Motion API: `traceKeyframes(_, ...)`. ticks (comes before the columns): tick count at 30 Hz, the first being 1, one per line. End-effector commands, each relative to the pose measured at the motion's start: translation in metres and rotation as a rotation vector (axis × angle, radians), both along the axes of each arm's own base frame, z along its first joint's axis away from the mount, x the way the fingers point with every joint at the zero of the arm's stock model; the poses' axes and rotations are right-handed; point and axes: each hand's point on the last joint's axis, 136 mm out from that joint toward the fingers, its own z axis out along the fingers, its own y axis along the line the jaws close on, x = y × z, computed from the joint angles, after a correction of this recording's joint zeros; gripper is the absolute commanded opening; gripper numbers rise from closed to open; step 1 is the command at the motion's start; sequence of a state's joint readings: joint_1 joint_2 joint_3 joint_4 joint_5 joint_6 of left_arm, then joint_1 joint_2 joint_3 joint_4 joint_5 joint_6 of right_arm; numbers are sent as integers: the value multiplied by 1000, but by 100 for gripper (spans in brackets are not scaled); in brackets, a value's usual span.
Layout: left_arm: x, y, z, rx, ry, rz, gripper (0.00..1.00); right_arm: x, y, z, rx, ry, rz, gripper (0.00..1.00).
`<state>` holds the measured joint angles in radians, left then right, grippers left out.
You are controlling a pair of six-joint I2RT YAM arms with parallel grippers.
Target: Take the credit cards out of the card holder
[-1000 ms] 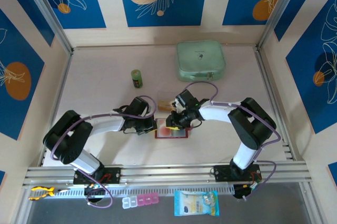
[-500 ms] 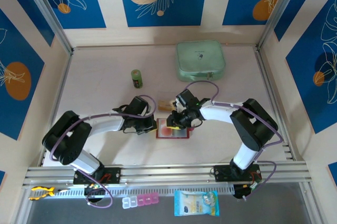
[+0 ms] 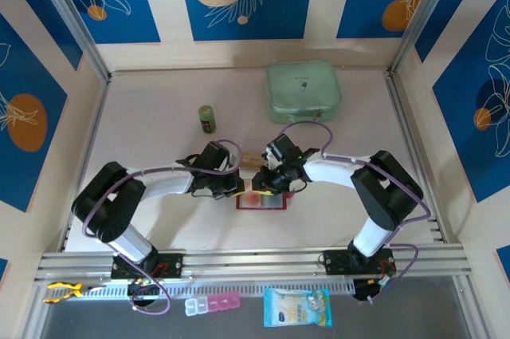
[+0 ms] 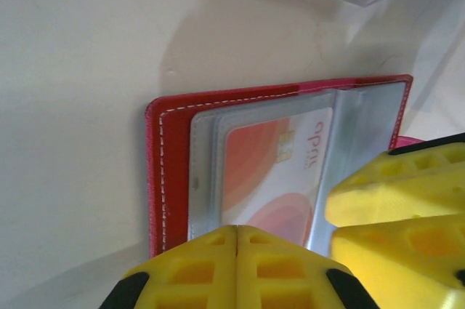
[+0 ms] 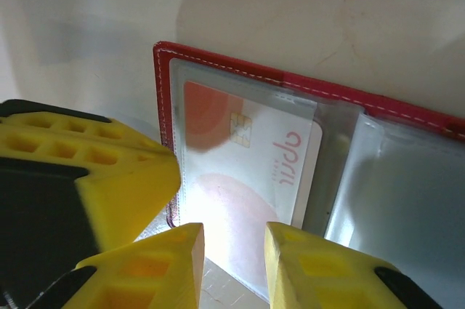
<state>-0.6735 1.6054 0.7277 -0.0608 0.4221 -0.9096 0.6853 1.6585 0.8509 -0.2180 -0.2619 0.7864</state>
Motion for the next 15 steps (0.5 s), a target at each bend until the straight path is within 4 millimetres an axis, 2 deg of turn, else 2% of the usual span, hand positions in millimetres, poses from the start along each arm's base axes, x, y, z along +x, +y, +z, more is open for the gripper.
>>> traceKeyframes(1, -6, 3, -7, 35, 14, -28, 3, -1, -4, 6, 3, 0, -12, 29)
traceKeyframes(8, -17, 21, -26, 113, 54, -17, 2, 0, -2, 5, 5, 5, -10, 29)
traceKeyframes(15, -19, 27, -25, 128, 46, -6, 2, 1, 4, 4, 23, 15, 3, 29)
